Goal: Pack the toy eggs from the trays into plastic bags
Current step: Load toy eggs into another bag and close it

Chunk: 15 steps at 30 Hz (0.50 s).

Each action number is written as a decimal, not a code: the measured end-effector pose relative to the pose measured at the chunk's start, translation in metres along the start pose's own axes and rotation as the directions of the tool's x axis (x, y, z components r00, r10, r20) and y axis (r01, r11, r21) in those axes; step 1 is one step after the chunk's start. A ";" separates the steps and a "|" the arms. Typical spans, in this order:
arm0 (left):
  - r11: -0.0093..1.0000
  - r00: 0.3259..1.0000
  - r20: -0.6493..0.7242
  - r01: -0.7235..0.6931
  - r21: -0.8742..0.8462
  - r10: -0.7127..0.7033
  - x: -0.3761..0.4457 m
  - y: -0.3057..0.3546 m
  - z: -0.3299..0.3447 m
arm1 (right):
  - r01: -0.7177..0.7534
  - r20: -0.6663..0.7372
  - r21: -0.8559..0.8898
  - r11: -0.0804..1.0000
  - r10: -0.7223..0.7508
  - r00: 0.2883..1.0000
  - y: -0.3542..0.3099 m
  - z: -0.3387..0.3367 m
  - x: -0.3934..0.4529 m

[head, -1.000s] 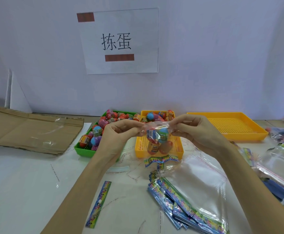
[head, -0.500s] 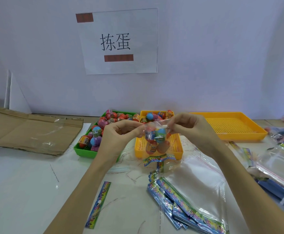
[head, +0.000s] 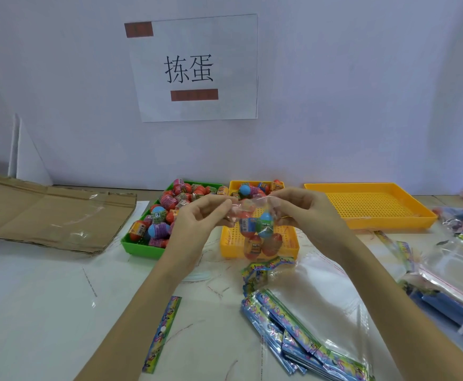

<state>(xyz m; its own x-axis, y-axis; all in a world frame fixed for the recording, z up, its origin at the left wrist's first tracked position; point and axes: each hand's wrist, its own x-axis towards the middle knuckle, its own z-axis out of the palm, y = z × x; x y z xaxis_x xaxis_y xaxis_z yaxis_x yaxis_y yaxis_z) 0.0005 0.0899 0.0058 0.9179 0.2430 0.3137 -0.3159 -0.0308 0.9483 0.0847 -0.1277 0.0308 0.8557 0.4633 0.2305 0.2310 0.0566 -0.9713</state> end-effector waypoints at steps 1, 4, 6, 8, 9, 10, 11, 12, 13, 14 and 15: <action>1.000 0.999 -0.047 0.010 -0.017 -0.011 0.000 -0.001 0.001 | -0.003 0.001 -0.014 1.000 0.003 1.000 0.001 0.001 0.000; 0.999 0.992 -0.124 0.023 -0.026 -0.027 0.000 -0.004 0.004 | -0.023 0.012 -0.046 0.999 0.023 1.000 0.004 0.004 0.000; 1.000 0.988 -0.156 0.014 -0.021 -0.017 -0.001 -0.004 0.007 | -0.045 0.000 -0.053 0.998 0.045 0.999 0.005 0.006 0.001; 1.000 0.984 -0.178 -0.017 0.008 0.018 -0.002 -0.003 0.009 | -0.050 -0.006 -0.041 0.998 0.049 0.999 0.007 0.008 0.001; 0.998 0.979 -0.195 -0.045 0.046 0.053 -0.002 -0.003 0.009 | -0.039 -0.004 -0.045 0.998 0.039 0.999 0.008 0.008 0.001; 0.992 0.971 -0.217 -0.079 0.101 0.099 -0.002 -0.003 0.010 | -0.026 0.001 -0.062 0.998 0.026 1.000 0.008 0.008 0.001; 0.981 0.959 -0.239 -0.114 0.156 0.150 -0.003 -0.003 0.011 | -0.010 0.013 -0.088 0.996 0.011 1.000 0.009 0.008 0.001; 0.970 0.946 -0.261 -0.144 0.197 0.193 -0.003 -0.003 0.011 | 0.010 0.032 -0.124 0.992 -0.006 0.999 0.009 0.008 0.000; 0.963 0.933 -0.285 -0.163 0.214 0.221 -0.004 -0.003 0.013 | 0.036 0.055 -0.175 0.984 -0.027 0.998 0.008 0.009 -0.001; 0.962 0.922 -0.309 -0.172 0.212 0.232 -0.005 -0.003 0.015 | 0.071 0.077 -0.240 0.968 -0.054 0.996 0.008 0.010 -0.002; 0.965 0.917 -0.326 -0.172 0.198 0.230 -0.006 -0.002 0.017 | 0.113 0.096 -0.312 0.943 -0.086 0.992 0.009 0.012 -0.002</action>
<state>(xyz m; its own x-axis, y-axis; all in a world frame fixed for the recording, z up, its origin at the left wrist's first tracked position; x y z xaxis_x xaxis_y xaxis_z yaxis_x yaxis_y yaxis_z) -0.0002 0.0721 0.0027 0.6907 0.5318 0.4900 -0.4152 -0.2632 0.8708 0.0795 -0.1174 0.0209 0.7839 0.5397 0.3070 0.4587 -0.1701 -0.8722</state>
